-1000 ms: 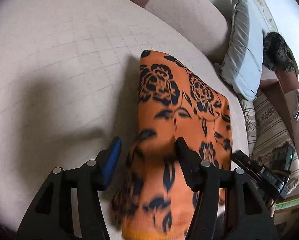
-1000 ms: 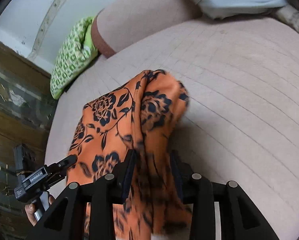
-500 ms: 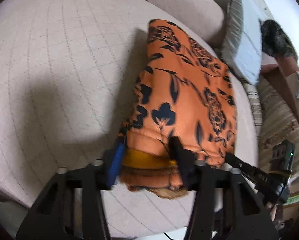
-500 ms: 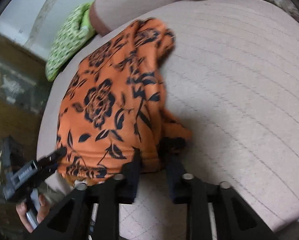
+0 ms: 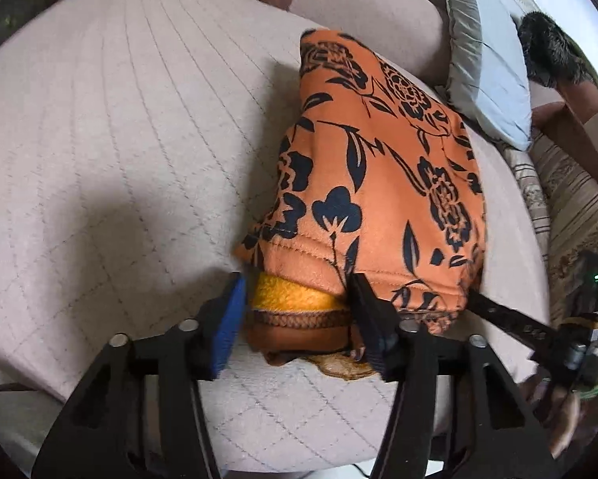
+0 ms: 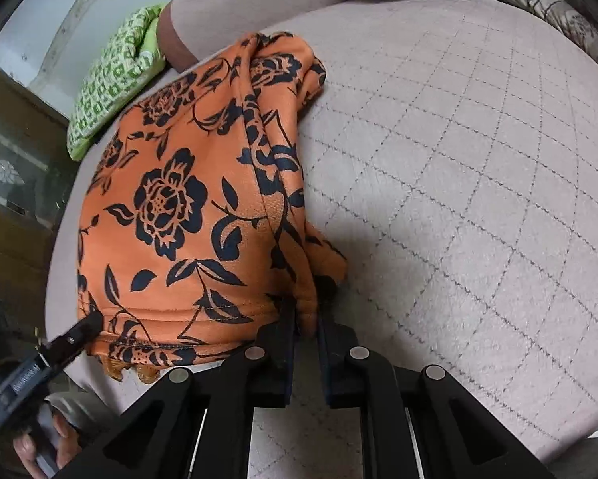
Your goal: Fold small clothes
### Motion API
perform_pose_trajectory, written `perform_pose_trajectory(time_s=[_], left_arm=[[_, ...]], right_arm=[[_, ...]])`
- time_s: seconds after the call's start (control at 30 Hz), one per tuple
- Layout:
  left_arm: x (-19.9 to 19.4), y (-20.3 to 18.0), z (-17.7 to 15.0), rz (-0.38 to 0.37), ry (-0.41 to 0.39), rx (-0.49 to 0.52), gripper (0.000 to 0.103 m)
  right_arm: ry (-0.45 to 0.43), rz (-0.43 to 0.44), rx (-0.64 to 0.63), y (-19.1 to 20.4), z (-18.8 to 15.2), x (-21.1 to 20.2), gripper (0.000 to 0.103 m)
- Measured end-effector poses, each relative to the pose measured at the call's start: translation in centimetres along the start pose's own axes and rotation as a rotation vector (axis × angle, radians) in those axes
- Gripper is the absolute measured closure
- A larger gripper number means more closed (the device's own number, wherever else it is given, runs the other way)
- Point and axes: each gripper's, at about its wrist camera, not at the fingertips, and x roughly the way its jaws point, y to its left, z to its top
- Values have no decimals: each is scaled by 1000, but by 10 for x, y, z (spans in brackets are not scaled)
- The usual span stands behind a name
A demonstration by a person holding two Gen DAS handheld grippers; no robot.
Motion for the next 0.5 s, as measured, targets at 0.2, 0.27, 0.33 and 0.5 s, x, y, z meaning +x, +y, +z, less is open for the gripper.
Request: perform_pose_trajectory(time_s=[0.2, 0.27, 0.33, 0.5], left_arm=[[-18, -16, -10, 95, -107, 78, 43], [-23, -27, -17, 126, -143, 128, 43], [-29, -33, -23, 137, -171, 155, 43], [-41, -42, -31, 174, -237, 192, 43]], right_arm=[[-3, 86, 51, -19, -11, -14, 92], [1, 109, 59, -21, -14, -20, 91], [-11, 123, 54, -22, -20, -31, 91], [-83, 137, 89, -25, -30, -61, 90]])
